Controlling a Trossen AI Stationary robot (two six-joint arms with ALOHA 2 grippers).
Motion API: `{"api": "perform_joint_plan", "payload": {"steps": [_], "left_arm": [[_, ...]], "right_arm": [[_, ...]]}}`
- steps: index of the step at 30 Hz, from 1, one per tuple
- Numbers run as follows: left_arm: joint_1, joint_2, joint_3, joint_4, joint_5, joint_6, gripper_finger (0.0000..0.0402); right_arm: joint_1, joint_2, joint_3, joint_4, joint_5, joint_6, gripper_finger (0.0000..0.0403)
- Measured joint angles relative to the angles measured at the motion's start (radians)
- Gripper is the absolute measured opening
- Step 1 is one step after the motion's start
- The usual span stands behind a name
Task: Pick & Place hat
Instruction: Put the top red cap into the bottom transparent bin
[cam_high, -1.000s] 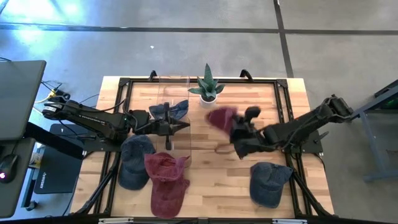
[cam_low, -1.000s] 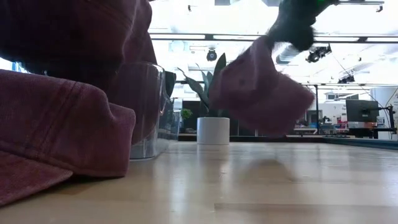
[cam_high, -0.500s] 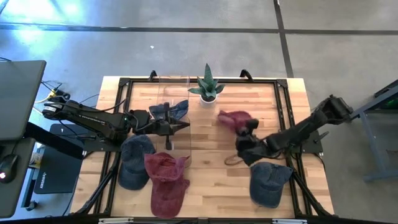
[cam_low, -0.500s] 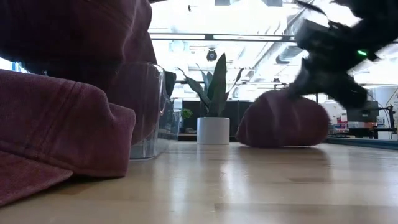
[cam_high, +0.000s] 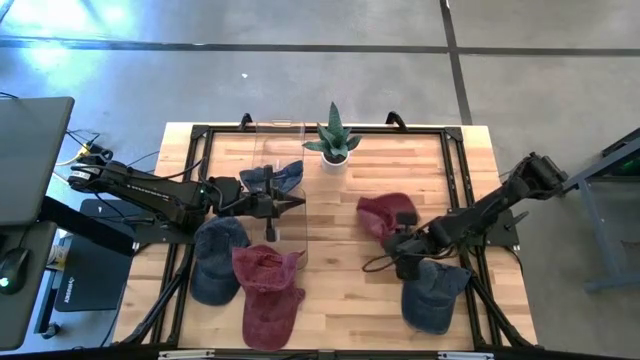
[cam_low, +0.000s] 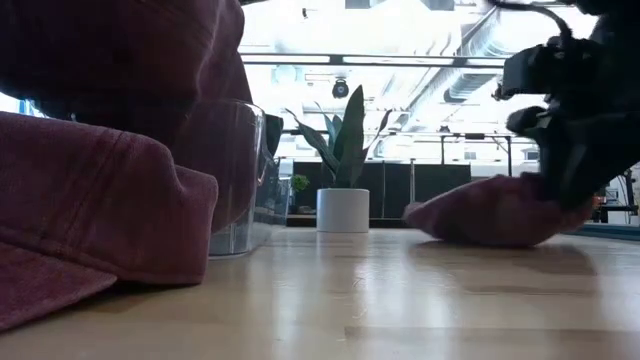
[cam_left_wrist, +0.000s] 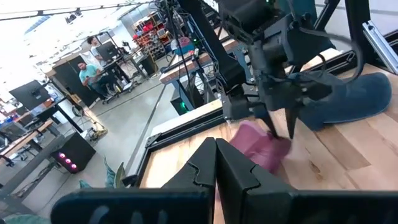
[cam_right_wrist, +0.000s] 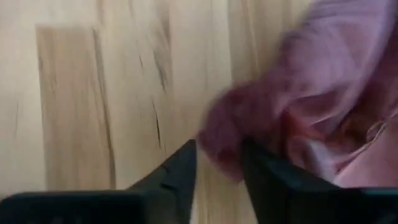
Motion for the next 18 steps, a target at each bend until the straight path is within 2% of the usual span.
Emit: {"api": "perform_joint_plan", "payload": {"steps": [3,5,7,12,15,18], "left_arm": [[0.0,0.0,0.0,0.0,0.003,-0.001,0.0],[0.0,0.01,0.0,0.006,0.035,-0.001,0.0],[0.0,0.033,0.0,0.011,0.058,0.001,0.0],[0.0,0.062,-0.001,0.033,0.052,0.037,0.0],[0.0,0.074,-0.001,0.032,0.033,0.05,0.0],[0.0,0.082,-0.001,0.037,0.031,0.052,0.0]], "right_arm": [[-0.015,0.0,0.098,-0.164,-0.075,0.086,0.0171],[-0.022,0.0,0.155,-0.207,-0.129,0.109,0.0198],[-0.021,0.0,0.199,-0.209,-0.138,0.099,0.022],[-0.069,0.0,0.235,-0.194,0.112,0.19,0.0237],[-0.155,0.0,0.207,-0.145,0.167,0.205,0.0228],[-0.262,0.002,0.163,-0.111,0.173,0.173,0.0205]]}}
